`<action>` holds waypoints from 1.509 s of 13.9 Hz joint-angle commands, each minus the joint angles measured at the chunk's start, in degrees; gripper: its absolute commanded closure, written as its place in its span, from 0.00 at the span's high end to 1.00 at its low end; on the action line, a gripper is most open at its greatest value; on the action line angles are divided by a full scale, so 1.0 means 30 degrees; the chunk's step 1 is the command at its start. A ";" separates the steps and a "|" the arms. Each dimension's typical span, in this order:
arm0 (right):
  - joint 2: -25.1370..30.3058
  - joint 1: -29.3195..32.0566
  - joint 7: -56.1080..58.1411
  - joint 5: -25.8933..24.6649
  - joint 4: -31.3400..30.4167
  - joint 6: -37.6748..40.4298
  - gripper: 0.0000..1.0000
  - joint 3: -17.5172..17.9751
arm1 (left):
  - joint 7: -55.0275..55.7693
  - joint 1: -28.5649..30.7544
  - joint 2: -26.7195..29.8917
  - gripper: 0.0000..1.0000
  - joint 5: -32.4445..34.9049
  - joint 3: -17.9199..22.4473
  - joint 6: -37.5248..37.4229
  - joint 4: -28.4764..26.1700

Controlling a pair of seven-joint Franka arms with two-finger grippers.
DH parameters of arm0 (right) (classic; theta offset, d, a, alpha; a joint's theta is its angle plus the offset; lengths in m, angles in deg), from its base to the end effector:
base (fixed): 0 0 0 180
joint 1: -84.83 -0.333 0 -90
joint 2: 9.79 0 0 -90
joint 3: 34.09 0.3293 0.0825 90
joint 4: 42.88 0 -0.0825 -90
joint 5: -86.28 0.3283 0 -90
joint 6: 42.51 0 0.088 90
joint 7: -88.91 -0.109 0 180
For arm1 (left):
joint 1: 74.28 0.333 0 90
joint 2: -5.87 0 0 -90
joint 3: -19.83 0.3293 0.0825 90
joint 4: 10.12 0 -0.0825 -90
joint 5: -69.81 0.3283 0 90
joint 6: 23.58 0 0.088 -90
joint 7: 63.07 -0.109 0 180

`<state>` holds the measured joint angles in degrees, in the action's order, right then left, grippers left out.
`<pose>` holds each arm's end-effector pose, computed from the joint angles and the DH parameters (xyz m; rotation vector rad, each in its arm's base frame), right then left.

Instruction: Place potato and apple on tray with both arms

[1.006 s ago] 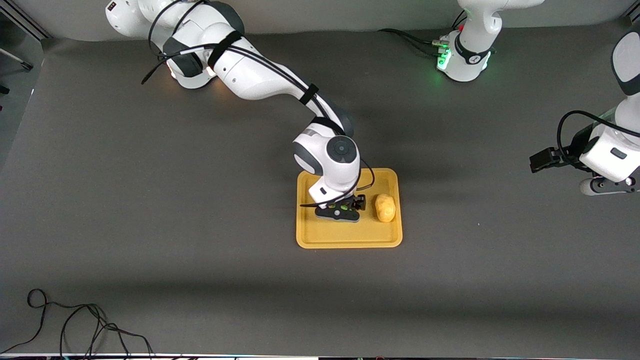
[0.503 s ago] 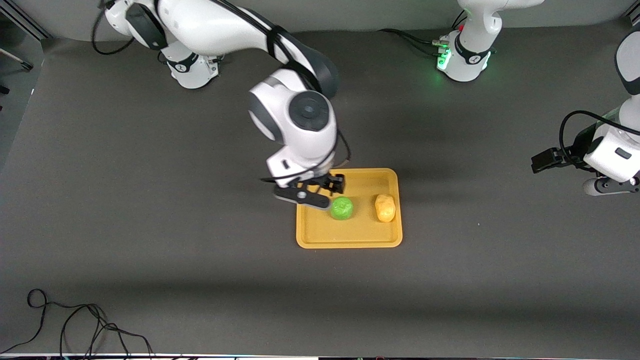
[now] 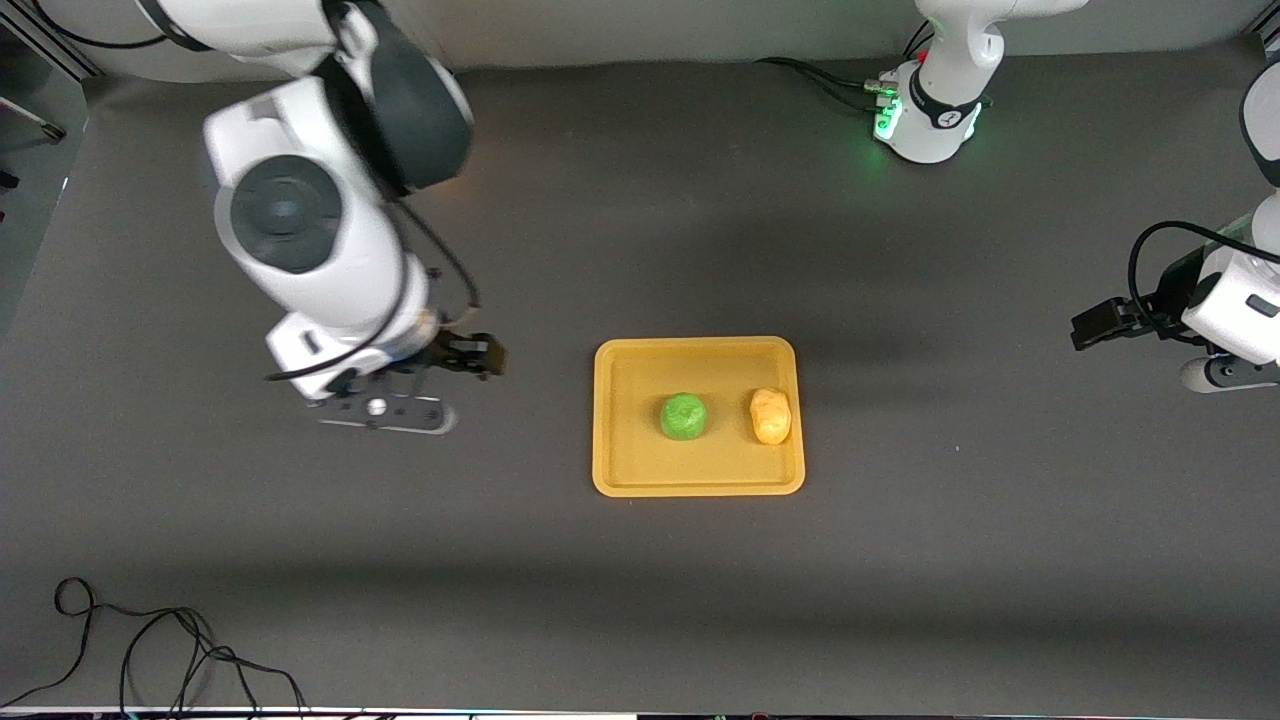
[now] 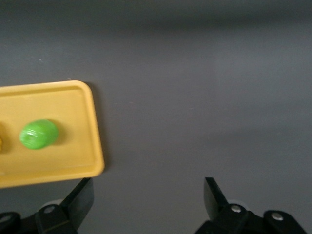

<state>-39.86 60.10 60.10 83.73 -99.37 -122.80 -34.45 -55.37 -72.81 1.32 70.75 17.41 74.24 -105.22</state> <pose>0.5799 0.2581 0.5609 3.0455 -0.1248 -0.1168 0.5303 -0.0064 0.5693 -3.1208 -0.1803 0.0482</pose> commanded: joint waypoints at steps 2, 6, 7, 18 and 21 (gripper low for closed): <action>0.5557 0.2403 0.3966 0.0322 -0.7023 -0.2233 1.00 -0.0055 | -0.0077 -0.0108 0.0348 0.99 0.0390 -0.0072 0.0002 0.0088; 0.8820 0.5306 0.7281 0.0322 -1.1023 -0.3853 1.00 -0.0055 | -0.1044 -0.0109 0.0465 0.99 0.0419 -0.0073 0.0002 -0.0030; 0.9026 0.6009 0.8070 0.0322 -1.1142 -0.3796 1.00 -0.0055 | -0.1044 -0.0109 0.0465 0.99 0.0390 -0.0073 0.0089 -0.0001; 0.9028 0.8565 1.0862 0.0351 -1.0968 -0.3561 1.00 -0.0348 | -0.0810 -0.0167 0.0318 0.99 0.0390 -0.0102 0.0149 -0.0118; 0.9058 0.8594 1.0832 0.1256 -1.0939 -0.3181 1.00 -0.0377 | -0.0810 -0.0167 0.0289 0.99 0.0390 -0.0102 0.0148 -0.0118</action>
<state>-13.91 86.06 92.86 85.15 -131.09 -132.54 -35.26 -57.63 -72.92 1.48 71.14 17.02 74.31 -104.89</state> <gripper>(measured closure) 0.000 0.004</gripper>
